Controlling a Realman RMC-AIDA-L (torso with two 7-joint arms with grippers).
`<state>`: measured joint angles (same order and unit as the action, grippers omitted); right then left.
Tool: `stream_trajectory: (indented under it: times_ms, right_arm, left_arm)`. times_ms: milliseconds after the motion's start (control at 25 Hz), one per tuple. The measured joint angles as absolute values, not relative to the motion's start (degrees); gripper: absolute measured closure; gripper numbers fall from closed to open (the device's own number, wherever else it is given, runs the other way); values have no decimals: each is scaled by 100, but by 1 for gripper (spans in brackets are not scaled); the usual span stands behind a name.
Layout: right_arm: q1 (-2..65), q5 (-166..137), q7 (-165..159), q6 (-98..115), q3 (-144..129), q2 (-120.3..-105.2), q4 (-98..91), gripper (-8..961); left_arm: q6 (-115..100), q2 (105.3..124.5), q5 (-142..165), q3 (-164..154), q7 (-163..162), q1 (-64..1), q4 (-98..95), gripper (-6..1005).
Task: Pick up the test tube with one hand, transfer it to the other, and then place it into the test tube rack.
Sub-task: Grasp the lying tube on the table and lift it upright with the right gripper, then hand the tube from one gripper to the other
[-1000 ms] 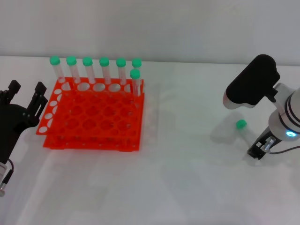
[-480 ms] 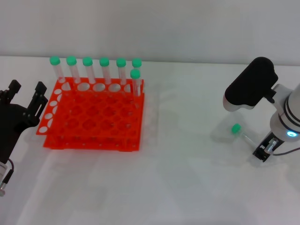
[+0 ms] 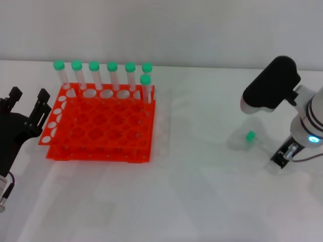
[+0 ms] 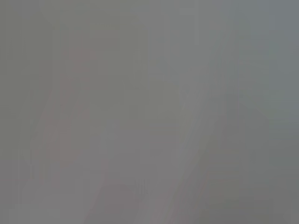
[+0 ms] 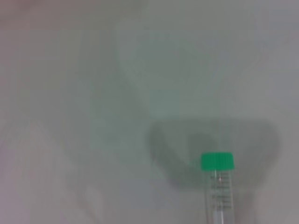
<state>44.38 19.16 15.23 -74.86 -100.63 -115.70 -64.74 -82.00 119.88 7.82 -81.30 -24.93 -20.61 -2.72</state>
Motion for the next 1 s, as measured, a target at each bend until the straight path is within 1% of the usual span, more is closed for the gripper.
stream_trajectory:
  times_ms: [360,400,560,840,1000]
  right_arm:
    - [4154,1917,1623,-7334,-9892,-11549,-7075,761]
    - [3906,2011,1869,-7131,-9685,-11552,-7495,762]
    - [3643,2300,2238,-6744,-9514,-11554,-7763,764]
    - [3238,3815,3641,-5641,-9082,-11549,-7666,764]
    - [3052,5320,5063,-5250,-8673,-11546,-7336,763]
  left_arm:
    - [-8193,11959,991,-8145,-2933,-2046,-273,320]
    - [-8134,11943,1161,-8146,-3088,-2077,-294,320]
    - [-7927,11912,1596,-8147,-3461,-2211,-349,320]
    - [-7853,11908,2424,-8147,-3811,-2392,-555,320]
    - [-7845,11895,2727,-8147,-4151,-2414,-752,320]
